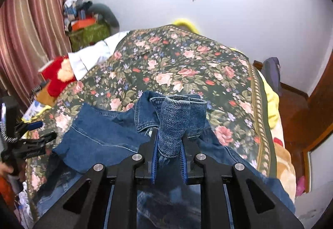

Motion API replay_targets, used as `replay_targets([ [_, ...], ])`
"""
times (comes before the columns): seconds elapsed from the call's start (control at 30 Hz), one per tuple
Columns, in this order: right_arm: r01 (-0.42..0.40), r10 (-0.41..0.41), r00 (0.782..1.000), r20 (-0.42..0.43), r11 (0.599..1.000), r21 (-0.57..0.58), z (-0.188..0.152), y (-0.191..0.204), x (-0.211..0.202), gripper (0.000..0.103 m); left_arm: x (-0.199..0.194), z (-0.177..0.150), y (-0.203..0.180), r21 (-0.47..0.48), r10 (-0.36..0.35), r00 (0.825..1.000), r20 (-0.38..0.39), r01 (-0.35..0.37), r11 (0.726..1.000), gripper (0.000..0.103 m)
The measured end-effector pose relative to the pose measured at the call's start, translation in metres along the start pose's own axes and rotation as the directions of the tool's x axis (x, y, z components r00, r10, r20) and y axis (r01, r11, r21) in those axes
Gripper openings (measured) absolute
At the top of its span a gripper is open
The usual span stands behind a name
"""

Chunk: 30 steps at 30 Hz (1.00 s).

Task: Fold large clothes

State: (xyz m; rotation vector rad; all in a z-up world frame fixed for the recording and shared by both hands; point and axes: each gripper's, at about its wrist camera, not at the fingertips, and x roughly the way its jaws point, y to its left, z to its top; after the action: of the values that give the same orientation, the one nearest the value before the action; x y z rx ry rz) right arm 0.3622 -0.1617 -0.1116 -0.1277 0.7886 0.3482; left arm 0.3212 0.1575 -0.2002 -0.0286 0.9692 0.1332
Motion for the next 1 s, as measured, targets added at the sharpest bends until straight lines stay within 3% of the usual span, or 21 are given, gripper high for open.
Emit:
replay_targets([
  [0.13,0.015,-0.015,1.000,0.006,1.000,0.027,-0.019,-0.020,-0.015,0.015,0.029,-0.008,-0.006,-0.020,0.005,0.996,-0.086,-0.007,1.000,0.079],
  [0.3,0.070,-0.064,0.993,-0.097,0.995,0.066,-0.054,-0.054,-0.003,0.015,0.068,-0.033,-0.020,0.023,0.024,0.979,-0.202,-0.019,1.000,0.079],
  [0.5,0.058,-0.042,0.975,-0.220,0.996,0.070,-0.094,-0.077,0.012,0.017,0.073,-0.046,-0.028,0.072,0.078,0.982,-0.173,-0.066,0.995,0.090],
  [0.63,0.071,-0.055,0.964,-0.259,0.996,0.053,-0.105,-0.080,0.011,0.032,0.073,-0.047,-0.024,0.061,0.065,0.983,-0.173,-0.055,0.997,0.090],
  [0.8,0.194,-0.180,0.957,-0.229,0.980,0.039,-0.111,-0.094,-0.005,0.077,0.069,-0.049,-0.021,0.101,0.094,0.982,-0.163,-0.078,0.992,0.091],
  [0.9,0.227,-0.212,0.957,-0.197,0.972,0.054,-0.108,-0.102,-0.022,0.081,0.061,-0.040,-0.018,0.096,0.080,0.983,-0.163,-0.064,0.993,0.090],
  [1.0,0.245,-0.235,0.959,-0.159,0.969,0.044,-0.098,-0.108,-0.037,0.081,0.045,-0.020,-0.018,0.123,0.074,0.993,-0.096,-0.062,0.990,0.090],
])
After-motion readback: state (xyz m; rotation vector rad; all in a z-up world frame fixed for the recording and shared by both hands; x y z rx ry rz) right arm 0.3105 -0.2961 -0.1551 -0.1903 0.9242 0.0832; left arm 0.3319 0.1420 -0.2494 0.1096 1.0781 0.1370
